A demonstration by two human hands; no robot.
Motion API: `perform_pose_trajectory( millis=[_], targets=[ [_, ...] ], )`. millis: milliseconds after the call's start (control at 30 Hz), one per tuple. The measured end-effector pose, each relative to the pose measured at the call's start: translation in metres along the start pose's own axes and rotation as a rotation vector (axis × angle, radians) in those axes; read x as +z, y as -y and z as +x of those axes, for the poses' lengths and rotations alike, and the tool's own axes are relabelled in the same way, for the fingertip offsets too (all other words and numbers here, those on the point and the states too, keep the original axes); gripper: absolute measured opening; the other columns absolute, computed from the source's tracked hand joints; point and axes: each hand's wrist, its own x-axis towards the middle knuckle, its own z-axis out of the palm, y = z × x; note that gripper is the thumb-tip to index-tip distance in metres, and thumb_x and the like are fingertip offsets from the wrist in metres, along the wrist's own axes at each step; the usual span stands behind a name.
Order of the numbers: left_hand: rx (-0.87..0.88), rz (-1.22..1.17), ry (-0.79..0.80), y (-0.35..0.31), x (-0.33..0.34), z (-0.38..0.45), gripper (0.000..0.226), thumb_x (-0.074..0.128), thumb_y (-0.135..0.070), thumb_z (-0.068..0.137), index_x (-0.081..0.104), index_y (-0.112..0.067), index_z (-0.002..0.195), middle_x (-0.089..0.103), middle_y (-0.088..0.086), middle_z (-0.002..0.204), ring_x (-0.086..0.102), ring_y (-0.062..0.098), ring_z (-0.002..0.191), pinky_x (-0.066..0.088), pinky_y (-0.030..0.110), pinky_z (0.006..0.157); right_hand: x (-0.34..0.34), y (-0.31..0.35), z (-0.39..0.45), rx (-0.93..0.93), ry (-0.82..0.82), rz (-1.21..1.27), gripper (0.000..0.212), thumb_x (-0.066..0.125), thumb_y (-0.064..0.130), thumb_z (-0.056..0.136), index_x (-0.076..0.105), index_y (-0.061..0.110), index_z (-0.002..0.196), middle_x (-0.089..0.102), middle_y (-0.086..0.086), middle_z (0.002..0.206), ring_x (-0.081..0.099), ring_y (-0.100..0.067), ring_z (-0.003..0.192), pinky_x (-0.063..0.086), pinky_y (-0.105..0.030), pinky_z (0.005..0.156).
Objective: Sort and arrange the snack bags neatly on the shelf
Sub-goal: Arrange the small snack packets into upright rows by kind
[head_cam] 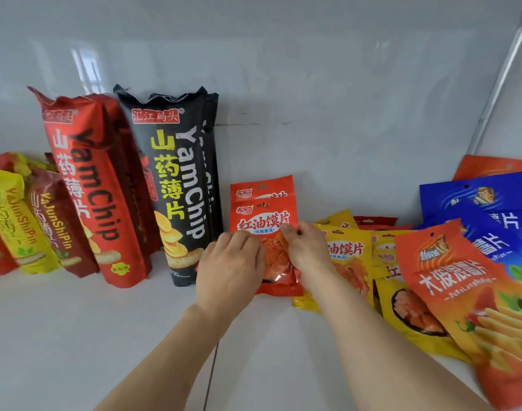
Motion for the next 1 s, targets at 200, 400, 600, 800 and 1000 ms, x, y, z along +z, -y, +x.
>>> perform_pose_trajectory(
  millis=[200,400,600,800,1000],
  targets=[
    [0.086,-0.013,0.115,0.016,0.018,-0.007,0.026,0.050,-0.029,0.093,0.066,-0.016,0.077,0.062,0.000,0.077,0.060,0.024,0.071,0.048,0.036,0.055,0.034,-0.015,0.018,0.015,-0.003,-0.109,0.025,0.052,0.027,0.101,0.069,0.011,0.108,0.071,-0.006,0.105,0.063,-0.022,0.089,0.048,-0.031,0.078],
    [0.051,-0.078,0.202,0.018,0.029,-0.010,0.027,0.048,-0.029,0.091,0.066,-0.017,0.075,0.063,0.001,0.077,0.061,0.024,0.070,0.049,0.035,0.055,0.044,-0.017,0.025,0.068,-0.027,-0.118,0.030,0.052,0.032,0.100,0.063,0.012,0.120,0.070,-0.007,0.116,0.065,-0.025,0.102,0.049,-0.031,0.084],
    [0.056,-0.127,0.217,0.006,0.029,-0.002,0.027,0.049,-0.029,0.090,0.065,-0.016,0.073,0.062,0.003,0.075,0.060,0.027,0.069,0.050,0.036,0.054,0.012,0.004,0.022,-0.053,-0.031,-0.266,0.040,0.048,0.026,0.103,0.053,0.007,0.137,0.058,-0.011,0.138,0.053,-0.025,0.127,0.039,-0.030,0.101],
    [-0.062,-0.293,0.300,-0.035,0.030,0.015,0.026,0.051,-0.029,0.090,0.070,-0.013,0.083,0.066,0.005,0.083,0.063,0.029,0.077,0.048,0.033,0.054,-0.071,-0.010,-0.001,-0.176,-0.082,-0.475,0.037,0.052,0.034,0.100,0.058,0.015,0.131,0.061,-0.001,0.132,0.055,-0.018,0.123,0.041,-0.029,0.099],
    [-0.336,-0.620,0.599,-0.097,0.034,0.027,0.046,0.052,-0.031,0.100,0.047,-0.015,0.142,0.048,0.006,0.139,0.044,0.025,0.131,0.035,0.033,0.103,-0.135,-0.030,-0.011,-0.191,-0.077,-0.609,0.041,0.053,0.038,0.099,0.056,0.017,0.134,0.054,-0.003,0.138,0.050,-0.020,0.129,0.038,-0.032,0.105]
  ],
)
